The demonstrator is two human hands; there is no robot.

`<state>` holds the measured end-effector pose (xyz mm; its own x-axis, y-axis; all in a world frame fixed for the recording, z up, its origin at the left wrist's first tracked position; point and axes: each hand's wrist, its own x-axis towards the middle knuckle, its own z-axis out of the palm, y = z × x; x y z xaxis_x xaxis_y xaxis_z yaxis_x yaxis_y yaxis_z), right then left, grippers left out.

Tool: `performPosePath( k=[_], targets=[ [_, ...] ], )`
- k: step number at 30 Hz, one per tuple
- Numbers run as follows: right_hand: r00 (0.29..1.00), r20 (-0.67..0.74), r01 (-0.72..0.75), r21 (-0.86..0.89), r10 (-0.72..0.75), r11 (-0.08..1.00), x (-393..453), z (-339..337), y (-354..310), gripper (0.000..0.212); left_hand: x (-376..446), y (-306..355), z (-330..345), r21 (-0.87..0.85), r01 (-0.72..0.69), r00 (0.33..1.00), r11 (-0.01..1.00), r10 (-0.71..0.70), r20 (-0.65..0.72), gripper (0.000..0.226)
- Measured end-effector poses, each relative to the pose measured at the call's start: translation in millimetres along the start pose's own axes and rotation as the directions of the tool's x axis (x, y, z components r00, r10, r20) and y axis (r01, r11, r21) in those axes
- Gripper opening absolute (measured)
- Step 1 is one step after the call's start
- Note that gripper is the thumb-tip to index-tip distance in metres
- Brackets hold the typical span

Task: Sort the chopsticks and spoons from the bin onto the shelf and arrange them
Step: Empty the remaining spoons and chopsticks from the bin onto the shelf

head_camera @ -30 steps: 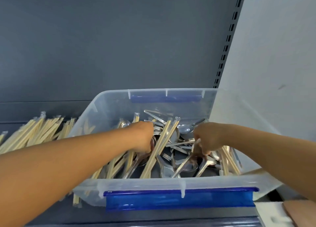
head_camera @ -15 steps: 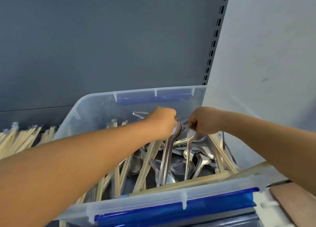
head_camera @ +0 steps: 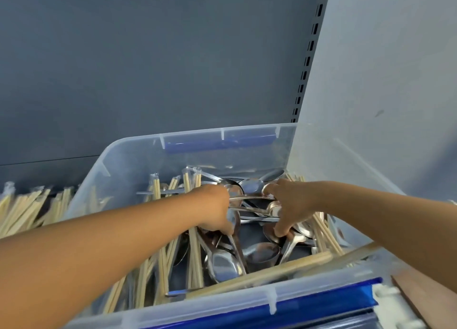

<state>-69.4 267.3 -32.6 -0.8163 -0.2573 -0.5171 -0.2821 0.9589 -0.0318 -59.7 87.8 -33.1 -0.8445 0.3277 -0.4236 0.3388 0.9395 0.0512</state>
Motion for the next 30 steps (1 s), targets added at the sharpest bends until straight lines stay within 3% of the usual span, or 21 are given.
performPosePath(
  k=[2, 5, 7, 10, 14, 18, 20, 24, 28, 30],
  targets=[
    [1.000, -0.021, 0.020, 0.023, -0.020, 1.000, 1, -4, 1, 0.097, -1, -11, -1, -0.053, -0.041, 0.999, 0.998, 0.041, -0.001, 0.052],
    [0.998, -0.021, 0.063, 0.052, -0.062, 0.997, -2, -9, 6, 0.099, -5, -25, -5, -0.153, -0.152, 0.987, 0.977, 0.157, 0.023, 0.076],
    [0.993, 0.044, 0.107, 0.035, -0.109, 0.994, -4, -8, 7, 0.102, -8, -29, -8, -0.108, -0.240, 0.970, 0.965, 0.244, 0.026, 0.091],
    [0.985, 0.105, 0.137, -0.018, -0.134, 0.990, -3, 0, 3, 0.112, -6, -29, -5, -0.005, -0.280, 0.959, 0.960, 0.280, 0.032, 0.094],
    [0.991, 0.057, 0.124, -0.022, -0.123, 0.992, -1, 0, 2, 0.104, -5, -21, 7, 0.190, -0.229, 0.961, 0.955, 0.253, -0.115, 0.082],
    [0.992, -0.052, 0.112, -0.042, -0.114, 0.993, 0, 0, 4, 0.079, -5, -16, 10, 0.089, -0.129, 0.961, 0.988, 0.147, -0.234, 0.050],
    [0.988, -0.118, 0.095, -0.064, -0.102, 0.993, 2, -2, 4, 0.084, -8, -14, 8, 0.072, -0.103, 0.971, 0.992, 0.116, -0.210, 0.045],
    [0.996, -0.052, 0.068, -0.133, -0.076, 0.989, 8, -6, 2, 0.109, -13, 0, 11, 0.021, -0.010, 0.995, 1.000, 0.012, -0.104, 0.074],
    [0.997, -0.066, 0.015, -0.292, -0.036, 0.956, 12, -3, -6, 0.098, -12, 20, 22, 0.060, 0.078, 0.996, 0.995, -0.075, -0.050, 0.103],
    [0.992, -0.124, 0.006, -0.243, -0.037, 0.970, 14, -1, -7, 0.085, -8, 22, 26, 0.003, 0.088, 0.992, 0.996, -0.088, -0.088, 0.103]
  ],
)
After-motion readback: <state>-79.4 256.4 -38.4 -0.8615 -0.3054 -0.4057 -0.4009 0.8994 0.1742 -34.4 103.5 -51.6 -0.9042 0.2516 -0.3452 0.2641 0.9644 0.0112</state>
